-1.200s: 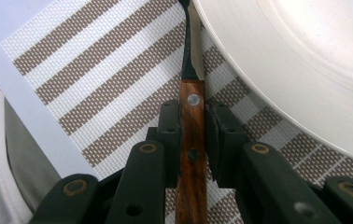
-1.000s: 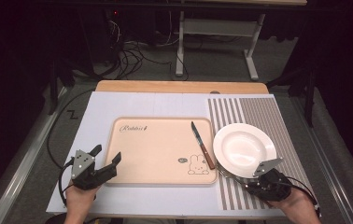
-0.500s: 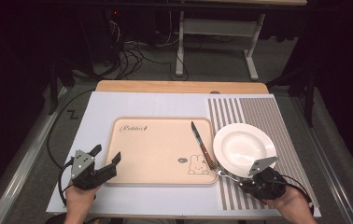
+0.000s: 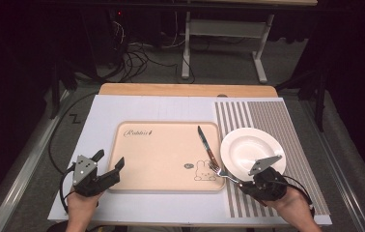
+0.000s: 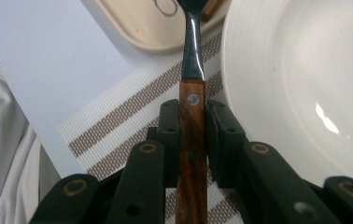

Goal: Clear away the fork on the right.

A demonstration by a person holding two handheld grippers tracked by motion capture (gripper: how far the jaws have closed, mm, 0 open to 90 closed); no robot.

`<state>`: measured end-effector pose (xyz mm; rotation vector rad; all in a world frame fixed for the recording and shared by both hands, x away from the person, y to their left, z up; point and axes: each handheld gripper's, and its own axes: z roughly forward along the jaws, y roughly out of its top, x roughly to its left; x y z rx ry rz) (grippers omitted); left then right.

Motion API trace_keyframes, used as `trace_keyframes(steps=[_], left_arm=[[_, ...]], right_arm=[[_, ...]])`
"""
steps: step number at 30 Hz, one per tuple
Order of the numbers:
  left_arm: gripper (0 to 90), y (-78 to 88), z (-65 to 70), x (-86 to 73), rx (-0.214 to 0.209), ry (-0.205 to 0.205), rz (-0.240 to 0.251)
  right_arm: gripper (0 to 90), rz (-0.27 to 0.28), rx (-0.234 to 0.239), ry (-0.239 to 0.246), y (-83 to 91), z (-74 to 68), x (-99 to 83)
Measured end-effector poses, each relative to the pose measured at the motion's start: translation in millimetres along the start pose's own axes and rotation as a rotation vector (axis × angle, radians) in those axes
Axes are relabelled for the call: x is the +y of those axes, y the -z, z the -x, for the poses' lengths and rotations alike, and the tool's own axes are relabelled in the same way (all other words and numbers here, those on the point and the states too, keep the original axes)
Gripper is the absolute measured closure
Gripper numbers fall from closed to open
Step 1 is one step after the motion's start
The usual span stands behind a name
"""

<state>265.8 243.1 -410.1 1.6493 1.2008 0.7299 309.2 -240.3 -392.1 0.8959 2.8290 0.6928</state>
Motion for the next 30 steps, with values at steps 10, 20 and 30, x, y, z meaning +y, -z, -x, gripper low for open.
trace_keyframes(steps=[10,20,30], left_arm=[[25.5,0.0,-1.0,0.1,0.001,0.000,-0.002],[25.5,0.0,-1.2,0.2,0.002,0.000,-0.002],[25.5,0.5,-2.1,0.3,0.006,0.000,0.002]], right_arm=[[79.0,0.026,0.027,-0.014,-4.0,-1.4,21.6],[78.9,0.047,0.021,-0.040,-6.0,-2.7,42.3],[78.9,0.055,0.038,-0.065,-17.4,-1.4,59.0]])
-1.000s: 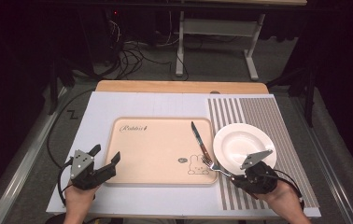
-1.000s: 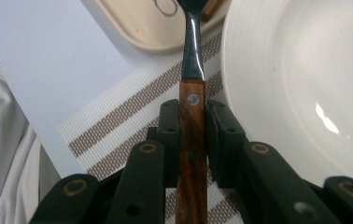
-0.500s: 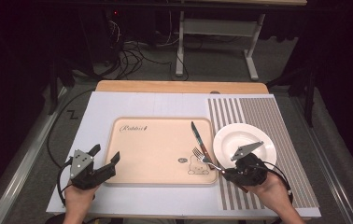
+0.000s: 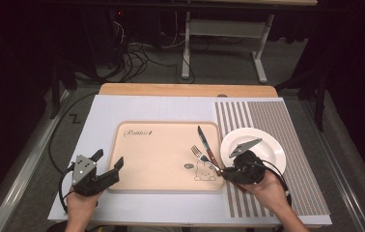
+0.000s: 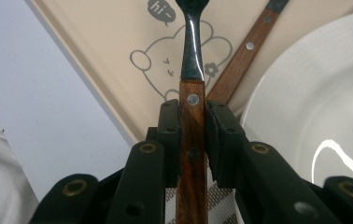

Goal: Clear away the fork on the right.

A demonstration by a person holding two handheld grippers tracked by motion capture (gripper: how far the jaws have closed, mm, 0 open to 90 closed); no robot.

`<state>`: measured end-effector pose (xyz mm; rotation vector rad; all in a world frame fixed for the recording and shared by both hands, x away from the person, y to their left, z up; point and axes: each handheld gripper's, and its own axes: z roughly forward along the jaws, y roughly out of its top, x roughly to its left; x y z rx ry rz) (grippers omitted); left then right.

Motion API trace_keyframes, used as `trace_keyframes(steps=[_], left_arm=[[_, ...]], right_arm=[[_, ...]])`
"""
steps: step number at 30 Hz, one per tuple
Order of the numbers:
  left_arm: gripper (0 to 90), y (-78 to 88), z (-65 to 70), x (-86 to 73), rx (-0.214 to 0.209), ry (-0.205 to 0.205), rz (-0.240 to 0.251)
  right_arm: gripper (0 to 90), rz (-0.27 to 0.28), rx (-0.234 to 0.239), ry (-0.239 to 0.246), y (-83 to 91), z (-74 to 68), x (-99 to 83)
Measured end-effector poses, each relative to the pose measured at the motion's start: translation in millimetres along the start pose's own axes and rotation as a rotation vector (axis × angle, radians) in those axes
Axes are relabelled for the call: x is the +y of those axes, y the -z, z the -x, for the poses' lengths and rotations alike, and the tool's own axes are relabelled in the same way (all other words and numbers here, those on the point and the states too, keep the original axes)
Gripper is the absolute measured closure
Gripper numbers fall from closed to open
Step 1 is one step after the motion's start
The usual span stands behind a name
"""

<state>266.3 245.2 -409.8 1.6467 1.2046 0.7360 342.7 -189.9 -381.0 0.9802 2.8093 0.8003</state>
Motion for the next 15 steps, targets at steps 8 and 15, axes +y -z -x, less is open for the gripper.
trace_keyframes(steps=[8,15], left_arm=[[25.5,-0.3,0.3,-0.2,-0.003,-0.002,-0.004],[25.5,-0.6,-0.5,-0.2,-0.005,-0.002,-0.004]], right_arm=[[78.9,0.009,0.006,0.001,-5.2,-2.0,13.2],[78.8,0.007,0.007,-0.005,-12.3,-2.8,25.4]])
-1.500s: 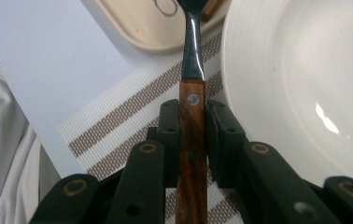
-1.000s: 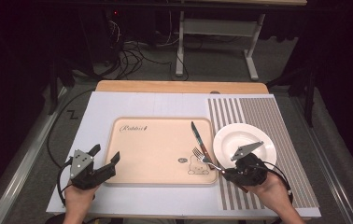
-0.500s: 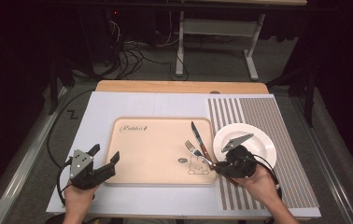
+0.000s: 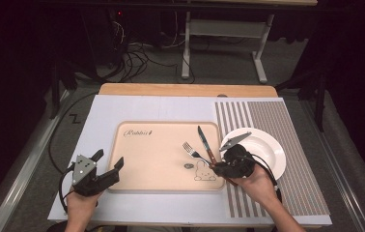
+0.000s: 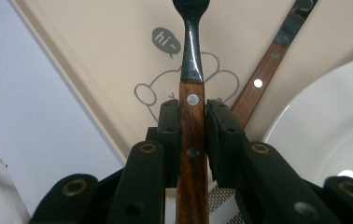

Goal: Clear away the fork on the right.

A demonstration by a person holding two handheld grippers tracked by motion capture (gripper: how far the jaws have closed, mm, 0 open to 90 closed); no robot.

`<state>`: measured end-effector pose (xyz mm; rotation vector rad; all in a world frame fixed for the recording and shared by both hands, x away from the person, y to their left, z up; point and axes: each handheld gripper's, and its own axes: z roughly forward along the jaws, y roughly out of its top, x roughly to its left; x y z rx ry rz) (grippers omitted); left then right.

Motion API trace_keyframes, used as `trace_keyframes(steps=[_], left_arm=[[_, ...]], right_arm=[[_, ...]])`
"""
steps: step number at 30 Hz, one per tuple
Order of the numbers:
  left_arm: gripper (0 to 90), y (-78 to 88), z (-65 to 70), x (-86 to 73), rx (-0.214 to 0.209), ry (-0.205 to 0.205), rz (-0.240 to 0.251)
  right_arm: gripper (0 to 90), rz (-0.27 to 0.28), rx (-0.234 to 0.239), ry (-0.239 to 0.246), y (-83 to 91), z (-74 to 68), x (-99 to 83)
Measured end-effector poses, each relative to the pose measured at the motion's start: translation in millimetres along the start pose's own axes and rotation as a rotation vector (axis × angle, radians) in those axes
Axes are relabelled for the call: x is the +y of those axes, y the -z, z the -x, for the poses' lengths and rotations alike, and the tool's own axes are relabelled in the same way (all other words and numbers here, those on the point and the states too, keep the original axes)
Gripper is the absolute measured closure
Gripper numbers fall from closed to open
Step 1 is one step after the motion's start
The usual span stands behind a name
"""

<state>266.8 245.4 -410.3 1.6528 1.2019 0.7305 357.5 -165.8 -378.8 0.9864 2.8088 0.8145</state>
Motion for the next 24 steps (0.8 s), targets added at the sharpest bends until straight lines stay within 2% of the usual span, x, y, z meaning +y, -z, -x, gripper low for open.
trace_keyframes(steps=[14,24], left_arm=[[25.5,-1.1,-4.4,0.1,0.005,0.008,-0.002],[25.5,-1.0,-5.6,0.2,0.008,0.009,-0.003]], right_arm=[[78.8,-0.011,-0.005,-0.033,-13.8,-0.6,22.1],[78.8,-0.022,-0.025,-0.057,-23.4,3.8,32.6]])
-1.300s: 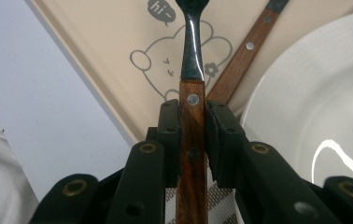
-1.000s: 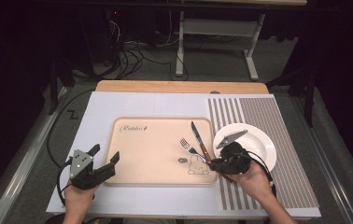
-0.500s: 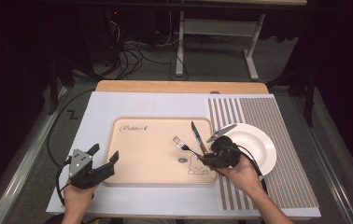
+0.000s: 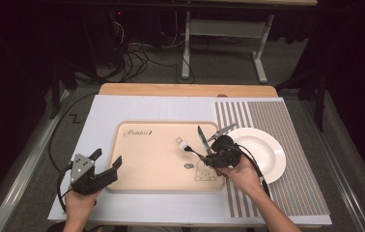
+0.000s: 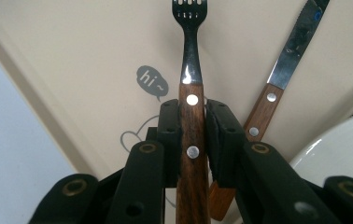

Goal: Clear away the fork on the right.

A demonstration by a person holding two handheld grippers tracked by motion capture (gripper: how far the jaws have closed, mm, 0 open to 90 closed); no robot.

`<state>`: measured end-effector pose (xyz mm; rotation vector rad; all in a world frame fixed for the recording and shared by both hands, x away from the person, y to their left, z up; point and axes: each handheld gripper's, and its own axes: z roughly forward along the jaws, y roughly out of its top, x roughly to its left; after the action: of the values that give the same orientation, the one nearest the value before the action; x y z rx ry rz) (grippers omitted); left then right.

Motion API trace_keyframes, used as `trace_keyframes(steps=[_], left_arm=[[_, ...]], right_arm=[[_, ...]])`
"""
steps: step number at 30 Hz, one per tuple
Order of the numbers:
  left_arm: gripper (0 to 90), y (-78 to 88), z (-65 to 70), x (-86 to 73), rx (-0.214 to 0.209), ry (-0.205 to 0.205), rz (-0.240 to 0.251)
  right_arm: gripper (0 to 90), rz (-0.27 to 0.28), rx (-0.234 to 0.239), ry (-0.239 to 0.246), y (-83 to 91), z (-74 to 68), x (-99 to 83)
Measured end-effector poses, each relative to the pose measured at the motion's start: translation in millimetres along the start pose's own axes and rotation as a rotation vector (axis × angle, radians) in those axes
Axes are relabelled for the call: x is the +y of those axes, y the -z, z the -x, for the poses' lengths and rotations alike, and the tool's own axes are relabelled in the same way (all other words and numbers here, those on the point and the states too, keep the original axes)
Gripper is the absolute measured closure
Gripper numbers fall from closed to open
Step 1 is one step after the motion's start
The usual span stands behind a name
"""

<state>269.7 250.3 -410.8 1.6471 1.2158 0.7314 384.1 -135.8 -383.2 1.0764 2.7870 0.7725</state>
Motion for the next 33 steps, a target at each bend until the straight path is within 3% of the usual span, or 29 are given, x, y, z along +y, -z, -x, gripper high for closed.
trace_keyframes(steps=[19,20,21,22,23,31,33], left_arm=[[25.5,0.4,-1.9,0.3,0.004,0.004,0.003],[25.5,0.4,-1.9,0.3,0.004,0.004,0.003],[25.5,0.4,-1.9,0.3,0.004,0.003,0.003],[25.5,0.4,-1.8,0.3,0.004,0.003,0.002],[25.5,0.3,-1.8,0.3,0.004,0.003,0.003],[25.5,0.4,-1.8,0.3,0.004,0.003,0.003],[25.5,0.5,-1.8,0.3,0.004,0.003,0.004]], right_arm=[[78.6,-0.063,-0.077,0.001,-23.0,1.8,17.4],[78.6,-0.078,-0.079,-0.040,-22.7,-1.8,17.7],[78.6,-0.076,-0.080,-0.040,-23.3,-2.7,18.3],[78.5,-0.059,-0.077,0.024,-25.0,1.2,19.2],[78.5,-0.075,-0.080,-0.014,-24.5,-2.2,19.6],[78.1,-0.069,-0.070,0.024,-29.5,-4.7,21.7],[78.1,-0.071,-0.062,0.010,-30.6,-6.5,21.6]])
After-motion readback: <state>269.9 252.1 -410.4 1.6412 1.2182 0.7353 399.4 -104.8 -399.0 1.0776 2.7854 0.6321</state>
